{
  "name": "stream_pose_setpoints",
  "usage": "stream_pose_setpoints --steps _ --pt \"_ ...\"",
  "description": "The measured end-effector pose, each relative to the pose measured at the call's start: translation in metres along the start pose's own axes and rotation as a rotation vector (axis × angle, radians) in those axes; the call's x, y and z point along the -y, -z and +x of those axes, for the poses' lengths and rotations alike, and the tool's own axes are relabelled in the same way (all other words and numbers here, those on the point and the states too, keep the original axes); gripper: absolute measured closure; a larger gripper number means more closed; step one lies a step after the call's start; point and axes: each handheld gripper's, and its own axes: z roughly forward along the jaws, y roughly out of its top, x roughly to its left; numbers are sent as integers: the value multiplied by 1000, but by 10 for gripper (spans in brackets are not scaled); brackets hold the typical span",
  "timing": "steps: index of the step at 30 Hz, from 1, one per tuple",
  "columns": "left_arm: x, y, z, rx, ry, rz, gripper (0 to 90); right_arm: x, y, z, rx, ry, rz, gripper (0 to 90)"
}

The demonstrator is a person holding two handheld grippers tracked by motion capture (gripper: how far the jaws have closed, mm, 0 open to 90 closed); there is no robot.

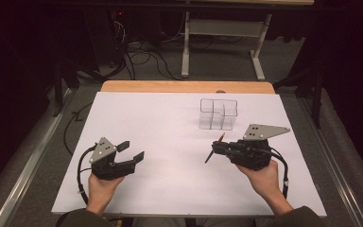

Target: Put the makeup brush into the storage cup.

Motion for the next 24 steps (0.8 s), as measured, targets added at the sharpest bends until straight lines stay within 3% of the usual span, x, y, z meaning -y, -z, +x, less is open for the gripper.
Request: stream_pose_setpoints --steps 15,24 --pt "1 -1 0 5 1 2 295 -16 6 -17 59 0 11 849" --pt "1 -1 0 8 4 10 284 -24 5 -35 100 -33 20 849"
